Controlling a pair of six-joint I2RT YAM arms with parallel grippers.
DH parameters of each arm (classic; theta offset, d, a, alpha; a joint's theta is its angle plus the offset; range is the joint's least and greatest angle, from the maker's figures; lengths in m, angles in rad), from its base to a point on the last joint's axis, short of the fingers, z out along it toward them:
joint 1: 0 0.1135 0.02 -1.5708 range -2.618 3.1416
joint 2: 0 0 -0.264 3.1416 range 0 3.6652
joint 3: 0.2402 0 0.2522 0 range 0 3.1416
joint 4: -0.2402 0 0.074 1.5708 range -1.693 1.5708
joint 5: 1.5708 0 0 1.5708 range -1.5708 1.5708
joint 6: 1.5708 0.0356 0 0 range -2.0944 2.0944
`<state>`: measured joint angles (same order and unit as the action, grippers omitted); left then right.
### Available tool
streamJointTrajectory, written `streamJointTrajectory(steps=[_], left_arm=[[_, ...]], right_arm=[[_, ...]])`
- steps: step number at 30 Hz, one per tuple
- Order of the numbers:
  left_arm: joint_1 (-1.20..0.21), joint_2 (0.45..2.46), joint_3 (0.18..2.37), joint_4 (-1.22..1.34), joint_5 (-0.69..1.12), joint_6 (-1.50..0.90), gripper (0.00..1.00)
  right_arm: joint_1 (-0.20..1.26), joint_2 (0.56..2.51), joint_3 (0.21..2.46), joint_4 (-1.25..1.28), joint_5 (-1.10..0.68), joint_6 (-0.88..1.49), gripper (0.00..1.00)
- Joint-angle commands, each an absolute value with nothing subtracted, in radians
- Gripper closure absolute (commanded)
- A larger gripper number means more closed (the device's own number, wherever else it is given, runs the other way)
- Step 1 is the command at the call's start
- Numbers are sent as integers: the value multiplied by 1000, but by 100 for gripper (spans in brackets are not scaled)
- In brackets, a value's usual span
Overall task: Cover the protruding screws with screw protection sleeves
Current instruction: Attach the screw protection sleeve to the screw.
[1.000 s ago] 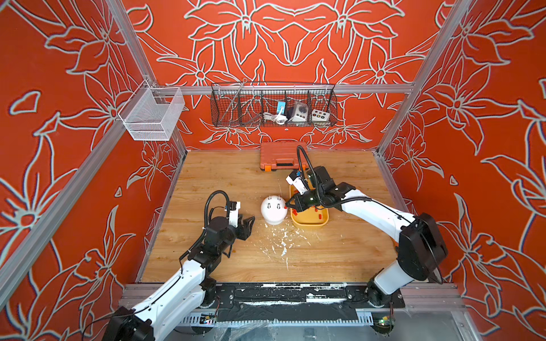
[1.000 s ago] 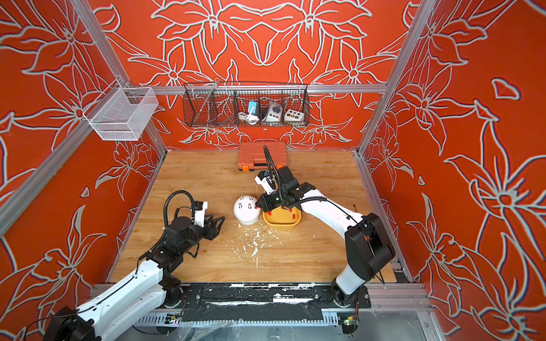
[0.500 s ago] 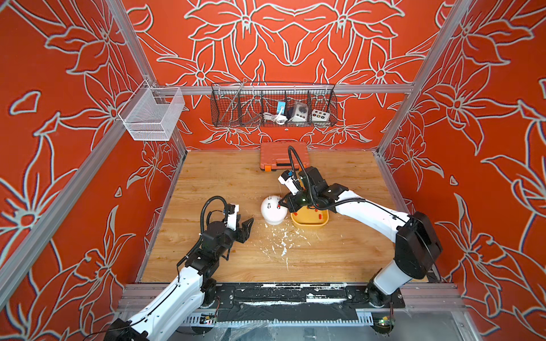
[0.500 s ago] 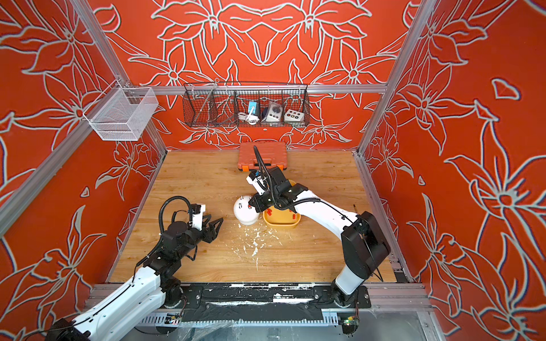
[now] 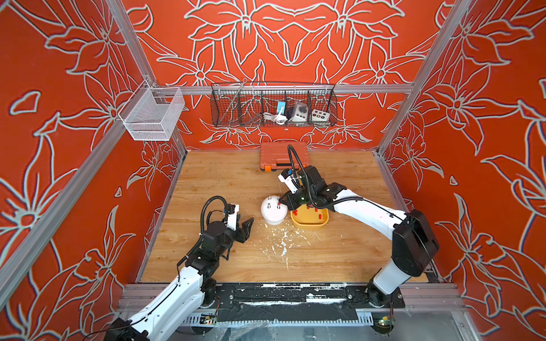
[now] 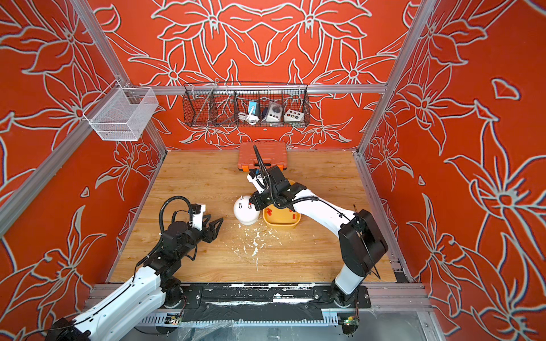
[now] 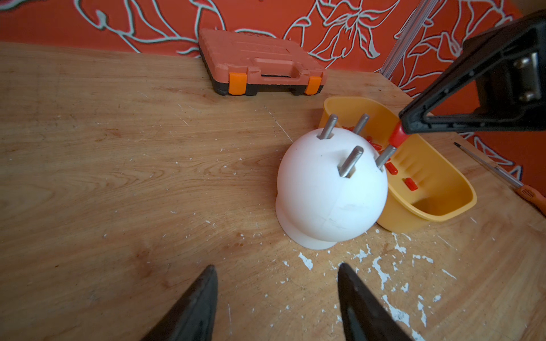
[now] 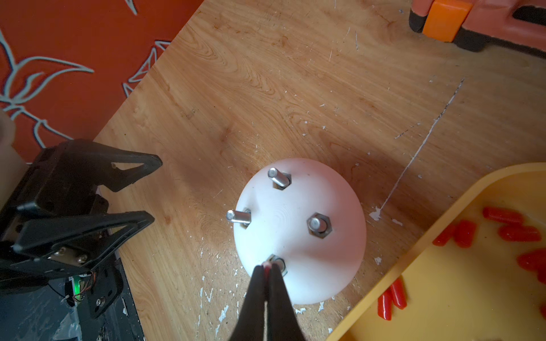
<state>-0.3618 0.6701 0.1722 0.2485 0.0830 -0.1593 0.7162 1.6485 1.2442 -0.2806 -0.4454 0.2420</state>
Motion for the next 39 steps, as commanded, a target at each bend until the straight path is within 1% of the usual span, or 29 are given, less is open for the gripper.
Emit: streamJointTrajectory(steps=[1,11,29,38,39], left_arm=[[-367,676,184,274,75,-149,37],[-367,684,185,275,75,-149,37],[-367,687,188,275,75,-149,37],[-367,686,186,275,75,-149,37],[-367,687,186,274,75,-149,37]], right_arm=[[724,1660,1272,-276,-447,232,100],[732,1660,1275,-315,-426,218,100],[779,1686,1301,-400,-281,107,100],[793,1711,1333,-452,-280,59,100],[793,1704,1330,-447,-285,62,98]])
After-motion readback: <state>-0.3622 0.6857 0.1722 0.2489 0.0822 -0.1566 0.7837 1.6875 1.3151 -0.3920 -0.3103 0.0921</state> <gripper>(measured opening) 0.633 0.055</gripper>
